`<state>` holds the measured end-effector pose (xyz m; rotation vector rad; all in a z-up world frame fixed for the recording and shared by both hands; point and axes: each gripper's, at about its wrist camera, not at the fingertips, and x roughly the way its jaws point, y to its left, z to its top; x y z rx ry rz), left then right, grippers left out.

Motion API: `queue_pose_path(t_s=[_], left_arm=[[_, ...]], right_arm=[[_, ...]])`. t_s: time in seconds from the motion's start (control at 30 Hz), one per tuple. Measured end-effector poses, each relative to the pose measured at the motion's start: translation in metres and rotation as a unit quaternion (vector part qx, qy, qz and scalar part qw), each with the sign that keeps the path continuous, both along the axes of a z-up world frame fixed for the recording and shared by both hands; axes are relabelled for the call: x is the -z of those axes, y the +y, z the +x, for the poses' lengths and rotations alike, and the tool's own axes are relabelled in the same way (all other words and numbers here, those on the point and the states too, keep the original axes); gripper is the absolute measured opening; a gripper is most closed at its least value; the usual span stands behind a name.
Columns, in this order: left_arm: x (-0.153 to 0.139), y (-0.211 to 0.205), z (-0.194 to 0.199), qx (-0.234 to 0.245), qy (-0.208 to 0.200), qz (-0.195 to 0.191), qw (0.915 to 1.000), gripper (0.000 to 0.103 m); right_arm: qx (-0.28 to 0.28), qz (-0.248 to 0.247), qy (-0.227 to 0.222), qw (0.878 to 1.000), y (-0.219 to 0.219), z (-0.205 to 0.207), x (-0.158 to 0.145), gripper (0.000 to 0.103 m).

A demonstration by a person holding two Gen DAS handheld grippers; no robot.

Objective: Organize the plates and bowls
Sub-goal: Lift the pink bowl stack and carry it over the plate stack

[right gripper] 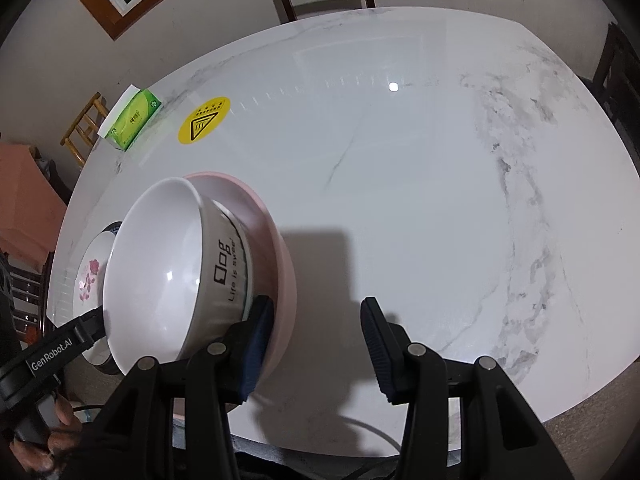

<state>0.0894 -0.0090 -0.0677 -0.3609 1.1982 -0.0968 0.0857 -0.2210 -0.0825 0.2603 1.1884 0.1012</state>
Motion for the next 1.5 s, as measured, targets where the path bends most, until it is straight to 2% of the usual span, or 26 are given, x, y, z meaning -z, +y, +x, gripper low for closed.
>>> queue_pose_path(t_s=[0.17, 0.3, 0.47, 0.83, 1.0, 1.5], left_arm=[[0.0002, -0.0026, 0.0006, 0.005, -0.007, -0.005, 1.0, 0.006], [0.0001, -0.0016, 0.0015, 0.003, -0.007, -0.01, 0.9999, 0.006], [-0.0008, -0.0023, -0.0001, 0.003, -0.008, -0.005, 0.9999, 0.005], [-0.0018, -0.0055, -0.0014, 0.004, -0.014, 0.006, 0.9999, 0.005], [-0.002, -0.0054, -0.0017, 0.005, -0.016, 0.007, 0.9998, 0.005], [-0.0019, -0.0053, -0.0009, 0.01, -0.024, 0.011, 0.9996, 0.005]], right_arm=[[0.008, 0.007, -0.005, 1.0, -0.0026, -0.0038, -0.0001, 0.045], [0.01, 0.015, -0.008, 1.0, -0.0047, -0.006, -0.0005, 0.042], [0.008, 0.023, -0.013, 1.0, -0.0029, -0.0071, -0.0016, 0.032], [0.018, 0.045, -0.02, 0.999, -0.0044, -0.0101, -0.0012, 0.025], [0.016, 0.057, -0.026, 0.998, -0.0032, -0.0109, -0.0027, 0.014], [0.024, 0.063, -0.028, 0.997, -0.0023, -0.0114, -0.0026, 0.013]])
